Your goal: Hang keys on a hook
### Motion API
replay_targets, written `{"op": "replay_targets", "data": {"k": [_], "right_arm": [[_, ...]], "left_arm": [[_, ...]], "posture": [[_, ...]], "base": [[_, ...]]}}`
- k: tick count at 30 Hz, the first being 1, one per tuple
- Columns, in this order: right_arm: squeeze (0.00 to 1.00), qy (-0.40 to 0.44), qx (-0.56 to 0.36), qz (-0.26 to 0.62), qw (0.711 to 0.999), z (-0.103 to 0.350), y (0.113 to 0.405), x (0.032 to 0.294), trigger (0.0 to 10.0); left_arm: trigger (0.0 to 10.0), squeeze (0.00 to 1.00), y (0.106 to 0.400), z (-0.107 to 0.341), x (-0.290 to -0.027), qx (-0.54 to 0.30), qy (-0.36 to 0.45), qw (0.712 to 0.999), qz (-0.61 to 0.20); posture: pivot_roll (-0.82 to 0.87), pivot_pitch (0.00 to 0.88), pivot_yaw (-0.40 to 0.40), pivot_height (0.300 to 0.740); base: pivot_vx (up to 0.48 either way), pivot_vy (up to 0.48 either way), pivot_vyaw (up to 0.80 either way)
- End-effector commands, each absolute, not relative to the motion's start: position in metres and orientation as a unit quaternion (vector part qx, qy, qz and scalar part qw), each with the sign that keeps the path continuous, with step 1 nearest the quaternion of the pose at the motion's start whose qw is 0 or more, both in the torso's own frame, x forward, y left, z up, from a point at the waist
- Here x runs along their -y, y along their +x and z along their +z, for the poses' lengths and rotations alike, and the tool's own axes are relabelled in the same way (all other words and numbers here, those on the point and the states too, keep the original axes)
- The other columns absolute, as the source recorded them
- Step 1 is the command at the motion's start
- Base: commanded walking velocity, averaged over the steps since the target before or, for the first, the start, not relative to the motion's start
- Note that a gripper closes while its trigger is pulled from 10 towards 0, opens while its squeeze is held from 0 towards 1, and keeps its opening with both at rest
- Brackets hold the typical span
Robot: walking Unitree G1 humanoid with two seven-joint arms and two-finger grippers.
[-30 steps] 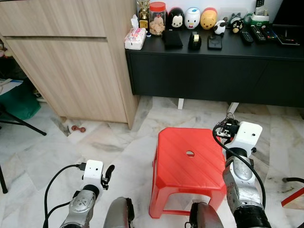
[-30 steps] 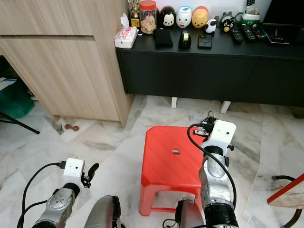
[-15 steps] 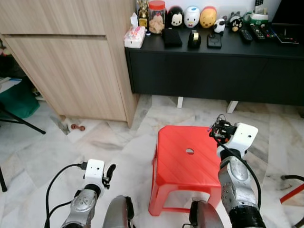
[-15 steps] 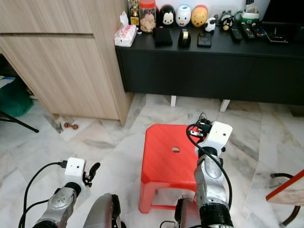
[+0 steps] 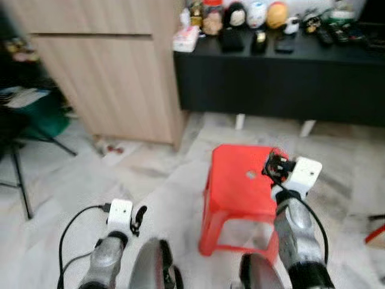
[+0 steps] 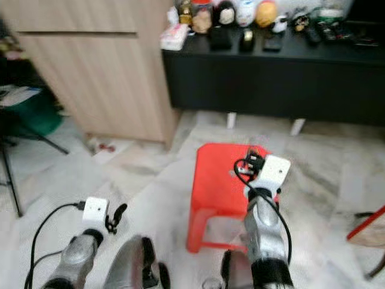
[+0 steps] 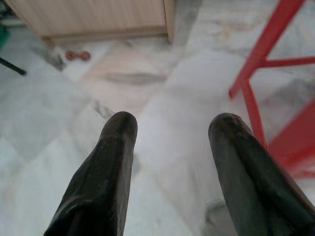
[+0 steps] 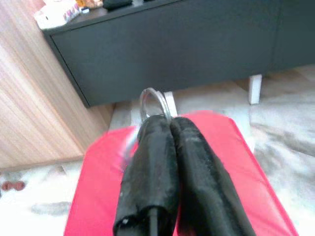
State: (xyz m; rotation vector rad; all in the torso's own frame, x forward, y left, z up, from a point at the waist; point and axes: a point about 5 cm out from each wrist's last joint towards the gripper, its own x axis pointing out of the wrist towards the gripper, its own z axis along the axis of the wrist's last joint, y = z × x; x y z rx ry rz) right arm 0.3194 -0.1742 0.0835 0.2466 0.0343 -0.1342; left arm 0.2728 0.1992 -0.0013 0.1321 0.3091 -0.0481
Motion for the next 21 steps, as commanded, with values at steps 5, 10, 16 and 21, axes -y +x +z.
{"op": "replay_targets", "data": {"k": [5,10,16,21], "right_arm": [[0.0,0.12,-0.023,-0.064,0.99,0.0833,0.3203,0.1744,10.0],[0.0,0.12,-0.013,-0.066,0.99,0.0851,0.3197,0.1751,10.0],[0.0,0.116,-0.022,-0.064,0.991,0.0831,0.3202,0.1748,10.0],[0.0,0.112,-0.028,-0.063,0.991,0.0819,0.3202,0.1734,10.0]], "left_arm": [[10.0,0.0,0.2708,-0.0037,-0.2036,-0.165,0.074,0.983,-0.017],[10.0,0.0,0.2709,-0.0035,-0.2042,-0.164,0.072,0.984,-0.014],[10.0,0.0,0.2712,-0.0032,-0.2038,-0.163,0.071,0.984,-0.014],[10.0,0.0,0.2713,-0.0031,-0.2046,-0.163,0.068,0.984,-0.009]], "posture": [[0.05,0.095,0.025,0.605],[0.05,0.096,0.024,0.615],[0.05,0.095,0.023,0.655],[0.05,0.093,0.023,0.69]], "base": [[0.0,0.0,0.0],[0.0,0.0,0.0],[0.0,0.0,0.0],[0.0,0.0,0.0]]}}
